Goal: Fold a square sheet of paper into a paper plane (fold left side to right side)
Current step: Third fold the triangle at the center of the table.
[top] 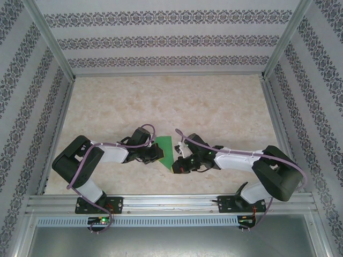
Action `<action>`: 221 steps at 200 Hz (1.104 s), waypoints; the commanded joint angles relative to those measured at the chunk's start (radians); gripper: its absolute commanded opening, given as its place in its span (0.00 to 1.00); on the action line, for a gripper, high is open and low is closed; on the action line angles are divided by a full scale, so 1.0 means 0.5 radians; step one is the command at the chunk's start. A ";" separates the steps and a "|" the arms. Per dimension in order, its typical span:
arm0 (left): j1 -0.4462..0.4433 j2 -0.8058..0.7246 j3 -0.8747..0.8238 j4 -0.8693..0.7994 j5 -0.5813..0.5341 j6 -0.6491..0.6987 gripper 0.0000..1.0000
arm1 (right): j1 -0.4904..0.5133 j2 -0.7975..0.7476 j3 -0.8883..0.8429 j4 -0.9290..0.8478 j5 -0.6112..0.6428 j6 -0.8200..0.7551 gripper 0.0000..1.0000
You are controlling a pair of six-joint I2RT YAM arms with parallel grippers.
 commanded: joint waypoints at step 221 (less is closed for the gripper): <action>-0.018 -0.314 -0.025 -0.199 -0.167 0.133 0.12 | -0.089 0.557 0.077 0.082 0.241 -0.022 0.00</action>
